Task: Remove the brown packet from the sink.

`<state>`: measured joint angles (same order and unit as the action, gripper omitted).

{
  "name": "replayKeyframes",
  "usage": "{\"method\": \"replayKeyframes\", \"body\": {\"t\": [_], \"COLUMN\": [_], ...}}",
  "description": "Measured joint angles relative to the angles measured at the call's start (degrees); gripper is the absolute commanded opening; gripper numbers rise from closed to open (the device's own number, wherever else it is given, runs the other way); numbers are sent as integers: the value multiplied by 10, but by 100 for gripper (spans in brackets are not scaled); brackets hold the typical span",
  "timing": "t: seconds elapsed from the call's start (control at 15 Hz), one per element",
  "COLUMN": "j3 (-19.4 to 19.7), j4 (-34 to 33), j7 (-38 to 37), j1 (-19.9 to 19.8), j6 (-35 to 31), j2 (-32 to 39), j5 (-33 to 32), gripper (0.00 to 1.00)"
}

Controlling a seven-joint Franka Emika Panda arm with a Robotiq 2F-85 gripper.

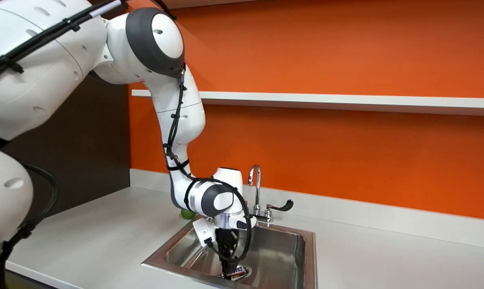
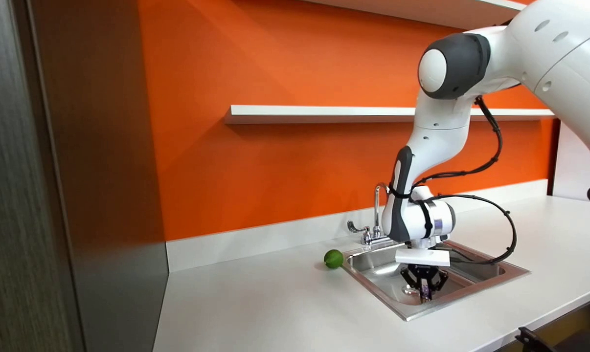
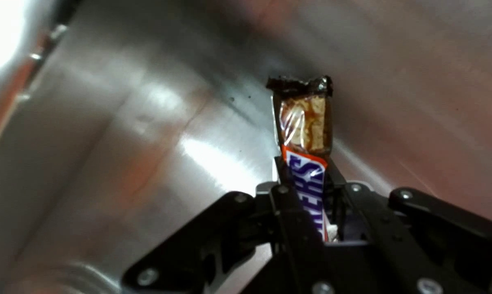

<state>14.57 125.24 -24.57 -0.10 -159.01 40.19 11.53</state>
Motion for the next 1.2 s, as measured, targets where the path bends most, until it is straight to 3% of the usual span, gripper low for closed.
{"method": "replayKeyframes", "body": {"t": [0.73, 1.2], "j3": [47, 49], "j4": [20, 70], "j7": [0, 2], "j1": [54, 80], "j6": [3, 23], "j2": [-68, -153], "j5": [-39, -133], "gripper": [5, 5]}}
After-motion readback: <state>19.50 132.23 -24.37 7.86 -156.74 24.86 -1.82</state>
